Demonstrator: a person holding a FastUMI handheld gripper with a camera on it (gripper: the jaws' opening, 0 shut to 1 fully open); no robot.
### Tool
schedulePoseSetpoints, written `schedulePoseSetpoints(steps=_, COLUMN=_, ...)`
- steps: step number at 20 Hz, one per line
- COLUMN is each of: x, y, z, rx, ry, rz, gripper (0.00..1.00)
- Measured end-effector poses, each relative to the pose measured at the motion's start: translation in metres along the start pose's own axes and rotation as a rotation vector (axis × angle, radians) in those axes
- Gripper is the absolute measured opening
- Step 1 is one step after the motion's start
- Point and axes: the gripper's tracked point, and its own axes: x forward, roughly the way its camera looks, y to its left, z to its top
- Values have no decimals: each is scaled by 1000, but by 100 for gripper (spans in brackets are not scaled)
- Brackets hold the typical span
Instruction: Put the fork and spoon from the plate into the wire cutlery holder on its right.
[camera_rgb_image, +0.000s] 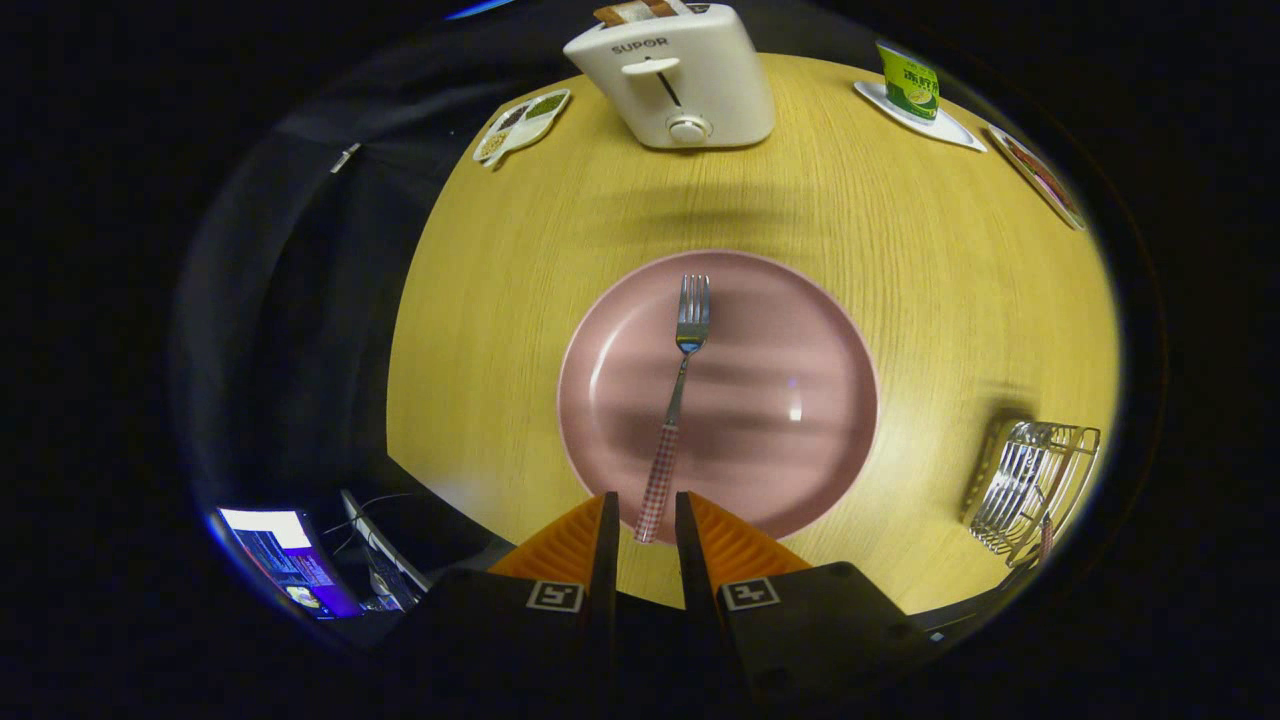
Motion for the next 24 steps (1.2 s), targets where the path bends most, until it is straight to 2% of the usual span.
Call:
schedulePoseSetpoints(steps=7, x=36, y=0, z=1, rx=-23, ry=40, rz=-81, gripper=35)
schedulePoseSetpoints(steps=14, x=51, y=-12, z=-5, rx=0, ry=70, rz=-138, gripper=35)
schedulePoseSetpoints(steps=15, x=52, y=-16, z=-4, rx=10, ry=66, rz=-139, gripper=20)
schedulePoseSetpoints(steps=16, x=51, y=-19, z=-4, rx=8, ry=70, rz=-141, gripper=16)
schedulePoseSetpoints(steps=18, x=44, y=-20, z=-4, rx=4, ry=75, rz=-120, gripper=10)
schedulePoseSetpoints(steps=22, x=8, y=-19, z=3, rx=10, ry=54, rz=-32, gripper=9)
schedulePoseSetpoints(steps=24, x=-23, y=-27, z=4, rx=-44, ry=51, rz=-15, gripper=9)
